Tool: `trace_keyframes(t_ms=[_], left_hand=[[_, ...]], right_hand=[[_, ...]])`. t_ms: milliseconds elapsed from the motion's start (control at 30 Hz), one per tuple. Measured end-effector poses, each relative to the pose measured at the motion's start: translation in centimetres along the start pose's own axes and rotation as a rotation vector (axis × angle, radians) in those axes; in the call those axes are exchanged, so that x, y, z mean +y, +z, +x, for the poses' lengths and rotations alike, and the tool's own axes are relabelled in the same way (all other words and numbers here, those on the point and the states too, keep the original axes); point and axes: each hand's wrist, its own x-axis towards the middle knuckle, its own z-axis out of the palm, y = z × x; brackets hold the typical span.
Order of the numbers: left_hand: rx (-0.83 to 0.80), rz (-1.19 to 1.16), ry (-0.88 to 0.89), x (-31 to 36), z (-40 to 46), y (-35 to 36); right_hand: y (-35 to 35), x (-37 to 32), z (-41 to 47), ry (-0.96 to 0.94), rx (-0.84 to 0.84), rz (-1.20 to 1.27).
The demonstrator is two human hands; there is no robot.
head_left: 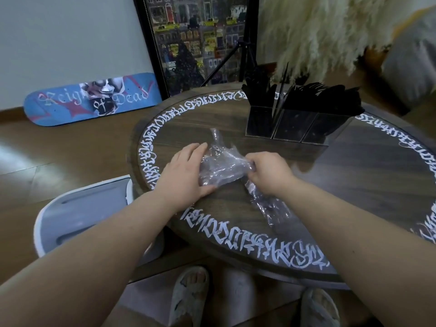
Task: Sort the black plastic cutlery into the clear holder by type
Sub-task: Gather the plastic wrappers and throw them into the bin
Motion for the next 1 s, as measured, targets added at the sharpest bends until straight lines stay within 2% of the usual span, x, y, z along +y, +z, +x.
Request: trace_keyframes(t_ms=[167,400,533,700,833,1000], left_hand=[[0.076,0.015,-0.011,-2.3,-3.8,-3.1],[0.149,0.042,-0.175,-7.9,-11.2,-7.1],[0.081,0.048,-0.325,-12.6,-15.6,-7.0],[-0.080,0.116,-0.527,-18.6,-19.3,-5.5],[-0.168,0.160,-0.559,-22.0,-20.4,-3.5],[-0.192,0.036,-0.581,-24.8,-20.9,-1.8]], right_hand=[[-2.0,-2.4,-0.6,-0.073,0.142,0.093],[-1.3,-10.7,-1.6,-0.226,0.172,0.105],[1.1,-16.1,-2.3,-0.277,0.136,0.064],[5.3,-21.6,-1.9,-0.349,0.094,0.017],[9.2,-24.6,-0.7,-0.405,0.076,-0.049],[13.9,-26.6,0.4,-0.410,0.021,-0.080]])
